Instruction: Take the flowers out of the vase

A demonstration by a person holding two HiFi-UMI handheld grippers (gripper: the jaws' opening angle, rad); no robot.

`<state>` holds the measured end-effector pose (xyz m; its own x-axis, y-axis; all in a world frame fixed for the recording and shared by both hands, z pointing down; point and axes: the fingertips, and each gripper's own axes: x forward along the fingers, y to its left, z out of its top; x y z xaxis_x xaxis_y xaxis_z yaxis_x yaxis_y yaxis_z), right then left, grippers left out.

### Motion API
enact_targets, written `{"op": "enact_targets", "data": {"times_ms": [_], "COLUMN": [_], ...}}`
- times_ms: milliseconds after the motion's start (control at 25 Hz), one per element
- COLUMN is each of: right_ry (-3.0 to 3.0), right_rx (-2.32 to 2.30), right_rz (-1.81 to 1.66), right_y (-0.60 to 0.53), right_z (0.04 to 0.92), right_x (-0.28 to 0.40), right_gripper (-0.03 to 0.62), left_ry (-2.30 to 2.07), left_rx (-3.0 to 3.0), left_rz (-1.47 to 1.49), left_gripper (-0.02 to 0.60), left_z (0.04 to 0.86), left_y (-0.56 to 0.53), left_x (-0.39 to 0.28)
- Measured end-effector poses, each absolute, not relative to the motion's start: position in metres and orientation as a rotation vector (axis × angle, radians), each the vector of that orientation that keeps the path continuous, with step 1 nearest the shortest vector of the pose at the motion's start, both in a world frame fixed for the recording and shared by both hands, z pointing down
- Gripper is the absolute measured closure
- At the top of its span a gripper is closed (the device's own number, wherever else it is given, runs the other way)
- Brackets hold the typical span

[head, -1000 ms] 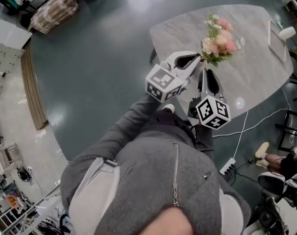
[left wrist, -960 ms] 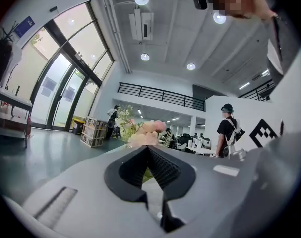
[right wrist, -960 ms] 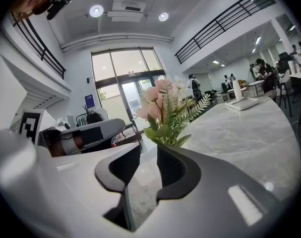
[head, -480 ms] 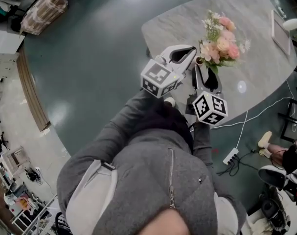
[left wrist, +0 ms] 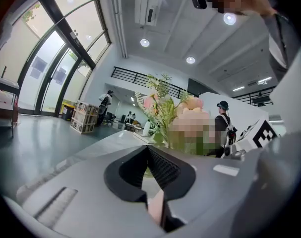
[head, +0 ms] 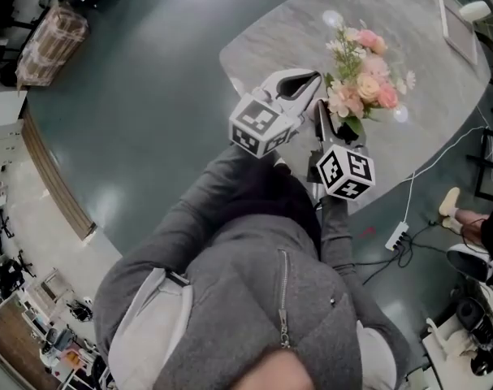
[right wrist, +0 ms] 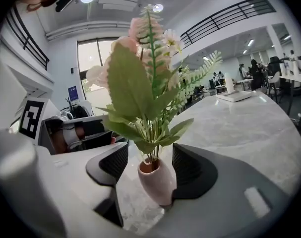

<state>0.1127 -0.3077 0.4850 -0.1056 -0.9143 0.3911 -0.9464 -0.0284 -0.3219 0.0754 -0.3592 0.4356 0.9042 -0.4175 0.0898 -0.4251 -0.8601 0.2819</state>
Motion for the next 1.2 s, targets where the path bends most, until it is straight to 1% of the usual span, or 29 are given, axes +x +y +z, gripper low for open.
{"op": "enact_targets", "data": {"times_ms": [160, 240, 280, 360, 440, 520, 640, 800, 1200], "right_ry": [-2.104, -2.086, -2.076, -2.06, -2.053, -2.048, -2.038, -2.016, -1.995], "right_rx": [2.11, 2.12, 2.123, 2.13, 2.136, 2.137, 2.142, 2.155, 2.199], "right_rz": [0.797, 0.79, 0.793, 0.805, 0.804, 0.79, 0.784, 0.78, 0.76], "right_y": [-0.314, -0.316, -0.316, -0.315, -0.315, -0.314, -0.313, -0.314, -0.317], "right_z": [0.487, 0.489, 0.491, 0.493, 0.494, 0.494, 0.493, 0.486, 0.458], "right_x": [0.119, 0.12, 0.12, 0.123, 0.125, 0.125, 0.127, 0.13, 0.135], "right_gripper": [0.326, 0.339, 0.351, 0.397, 0.421, 0.459, 0.489, 0.507, 0.516], "left_ry": [-0.561, -0.541, -0.53, -0.505, -0.484, -0.478, -0.474, -0.455, -0.433], "left_rx": [2.784, 2.784, 2.783, 2.782, 2.78, 2.774, 2.772, 2.778, 2.783], "left_rz": [0.042, 0.046, 0.05, 0.057, 0.062, 0.066, 0.07, 0.077, 0.067], "left_gripper": [0.572, 0.572, 0.572, 0.572, 0.572, 0.572, 0.572, 0.572, 0.572], "left_z": [0.437, 0.44, 0.442, 0.445, 0.447, 0.449, 0.449, 0.44, 0.414], "left_y": [-0.366, -0.37, -0.37, -0.37, -0.368, -0.367, -0.368, -0.368, -0.372], "left_x": [0.084, 0.086, 0.088, 0.09, 0.092, 0.092, 0.095, 0.098, 0.101]}}
